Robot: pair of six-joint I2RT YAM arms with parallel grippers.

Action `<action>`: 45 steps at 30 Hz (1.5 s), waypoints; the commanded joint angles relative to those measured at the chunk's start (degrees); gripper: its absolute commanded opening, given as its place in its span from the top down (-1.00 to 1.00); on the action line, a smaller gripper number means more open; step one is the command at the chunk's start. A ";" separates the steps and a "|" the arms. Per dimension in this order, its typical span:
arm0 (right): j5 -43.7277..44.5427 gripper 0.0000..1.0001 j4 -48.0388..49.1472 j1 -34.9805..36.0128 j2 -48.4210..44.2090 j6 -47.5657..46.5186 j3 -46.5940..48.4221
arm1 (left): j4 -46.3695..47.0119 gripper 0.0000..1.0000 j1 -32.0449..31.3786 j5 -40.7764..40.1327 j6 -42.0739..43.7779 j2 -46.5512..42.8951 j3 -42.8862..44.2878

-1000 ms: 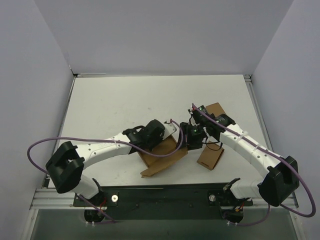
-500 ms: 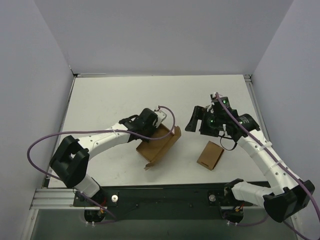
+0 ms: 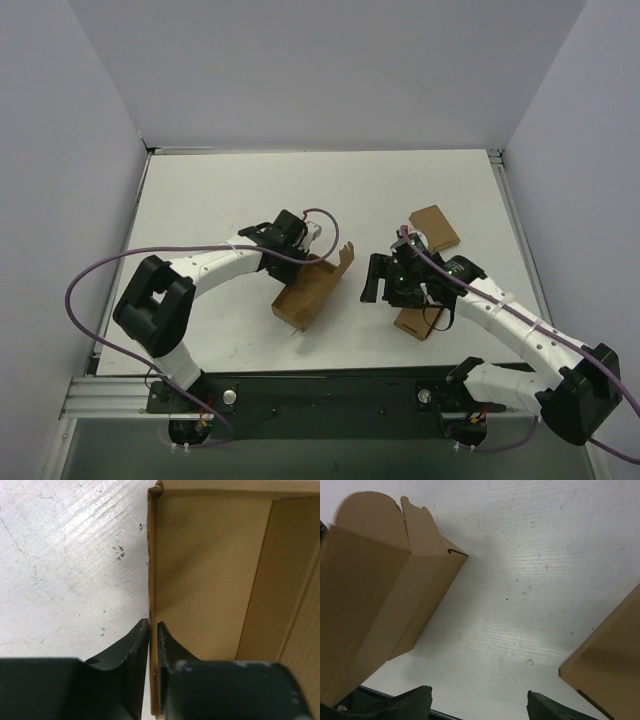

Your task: Fold the paper box

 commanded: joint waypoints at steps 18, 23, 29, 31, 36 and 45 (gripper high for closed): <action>-0.12 -0.47 14.87 2.38 6.99 6.83 -6.62 | 3.67 -0.29 10.44 7.23 -6.99 -15.40 -2.14; 0.40 -0.44 17.77 3.17 9.02 7.01 -6.71 | 5.24 -0.30 12.38 3.19 -15.70 -21.02 -9.17; -1.87 -0.43 21.37 3.00 13.41 6.83 -5.92 | 13.59 -0.30 12.20 -3.57 -22.75 -24.64 -21.93; -2.67 -0.43 22.51 3.08 15.08 6.92 -6.01 | 14.04 -0.30 12.29 -6.83 -21.52 -24.20 -23.16; -1.09 -0.43 24.54 2.73 19.55 6.05 -4.52 | 18.95 -0.30 8.44 -5.17 -21.16 -23.93 -27.29; -4.94 -0.43 25.68 -2.10 27.38 0.34 1.63 | 22.39 -0.30 -2.38 -6.93 -27.75 -30.42 -33.79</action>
